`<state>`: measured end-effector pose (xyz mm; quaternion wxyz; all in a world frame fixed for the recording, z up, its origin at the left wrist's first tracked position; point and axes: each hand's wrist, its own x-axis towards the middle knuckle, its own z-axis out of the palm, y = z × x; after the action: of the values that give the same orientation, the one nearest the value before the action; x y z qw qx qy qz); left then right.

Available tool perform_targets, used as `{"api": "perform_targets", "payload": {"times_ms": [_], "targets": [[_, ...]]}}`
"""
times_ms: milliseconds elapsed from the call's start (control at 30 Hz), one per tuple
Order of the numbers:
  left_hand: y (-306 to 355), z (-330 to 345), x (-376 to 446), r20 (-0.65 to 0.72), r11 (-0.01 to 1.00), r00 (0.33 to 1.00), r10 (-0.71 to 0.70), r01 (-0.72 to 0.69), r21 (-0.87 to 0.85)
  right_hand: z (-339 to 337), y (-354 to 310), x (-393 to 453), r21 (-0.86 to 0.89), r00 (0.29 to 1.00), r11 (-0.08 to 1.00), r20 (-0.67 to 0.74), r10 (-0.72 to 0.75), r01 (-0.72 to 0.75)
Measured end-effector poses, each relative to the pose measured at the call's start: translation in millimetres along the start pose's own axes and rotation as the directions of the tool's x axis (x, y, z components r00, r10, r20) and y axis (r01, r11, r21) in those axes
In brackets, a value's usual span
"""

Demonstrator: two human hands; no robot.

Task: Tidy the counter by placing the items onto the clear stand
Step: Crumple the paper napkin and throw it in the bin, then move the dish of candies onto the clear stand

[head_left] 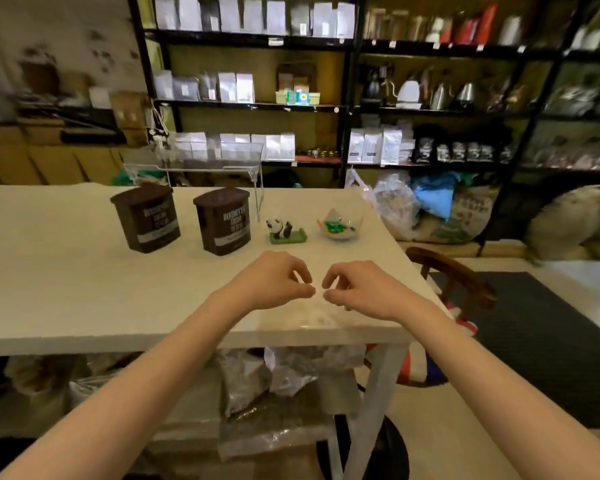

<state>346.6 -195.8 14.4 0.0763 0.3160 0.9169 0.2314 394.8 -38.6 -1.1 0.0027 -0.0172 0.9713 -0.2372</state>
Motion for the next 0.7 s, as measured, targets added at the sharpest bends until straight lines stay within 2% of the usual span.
{"api": "perform_targets", "payload": {"times_ms": [200,333,567,700], "targets": [[2,-8,66,-0.206,0.998,0.979,0.004,-0.019,-0.068,-31,34,56,-0.017,0.974,1.000,-0.227,-0.008,0.004],[-2,1,114,-0.283,0.993,0.959,-0.030,-0.004,-0.120,-40,70,96,-0.004,0.958,1.000,-0.285,-0.021,0.021],[-8,34,196,-0.270,0.972,0.952,-0.147,0.088,-0.218,-43,135,159,0.063,0.936,0.998,-0.350,0.045,-0.025],[-14,45,226,-0.191,0.956,0.953,-0.235,0.191,-0.224,-37,160,184,0.132,0.955,0.986,-0.265,0.130,-0.098]]}}
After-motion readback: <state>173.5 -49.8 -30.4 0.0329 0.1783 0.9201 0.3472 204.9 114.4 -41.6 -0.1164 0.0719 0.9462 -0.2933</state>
